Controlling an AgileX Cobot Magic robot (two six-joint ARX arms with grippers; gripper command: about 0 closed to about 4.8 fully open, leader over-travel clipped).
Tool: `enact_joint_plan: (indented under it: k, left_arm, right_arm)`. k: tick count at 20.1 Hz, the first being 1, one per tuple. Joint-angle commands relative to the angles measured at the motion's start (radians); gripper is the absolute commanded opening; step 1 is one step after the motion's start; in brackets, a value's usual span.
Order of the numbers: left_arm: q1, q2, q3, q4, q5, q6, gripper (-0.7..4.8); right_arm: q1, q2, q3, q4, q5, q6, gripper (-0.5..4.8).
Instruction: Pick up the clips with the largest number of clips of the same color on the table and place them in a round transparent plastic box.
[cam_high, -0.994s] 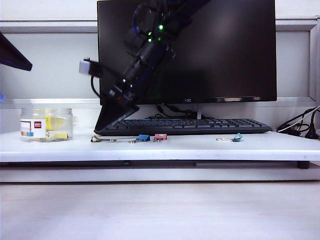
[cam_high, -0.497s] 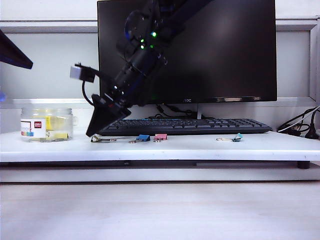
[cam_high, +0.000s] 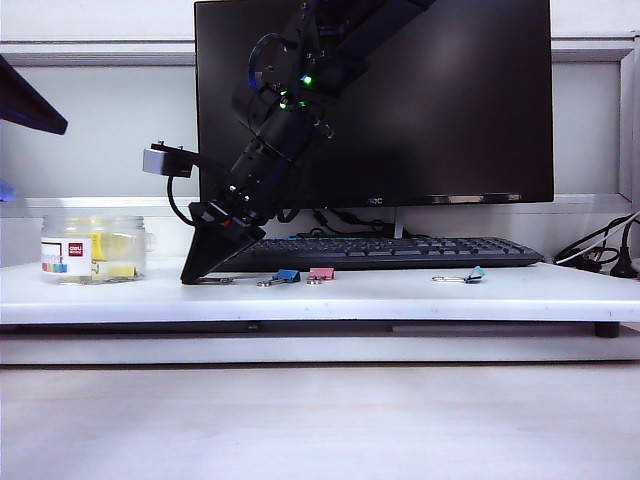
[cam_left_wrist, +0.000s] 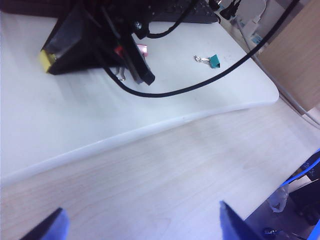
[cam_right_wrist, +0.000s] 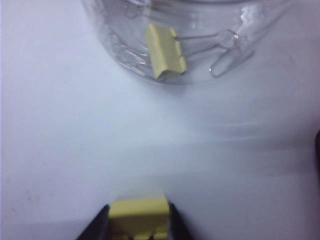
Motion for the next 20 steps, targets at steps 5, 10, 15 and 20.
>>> enact_joint_plan:
  k: [5,10,15,20]
  left_arm:
    - [0.0,0.0,0.006,0.009,0.007,0.0,4.02]
    - [0.0,0.0,0.006,0.01,-0.001,0.001,4.02]
    - [0.0,0.0,0.006,0.011,-0.019,0.001,4.02]
    - [0.0,0.0,0.006,0.018,-0.019,0.001,4.02]
  right_arm:
    - [-0.002,0.001,0.005,0.017,-0.002,0.012,1.01]
    - [-0.003,0.0,0.005,0.023,-0.008,0.047,0.8]
    - [-0.001,-0.01,0.006,0.045,-0.031,0.065,0.8]
    - [0.0,-0.059,0.006,0.083,-0.029,0.066,0.8]
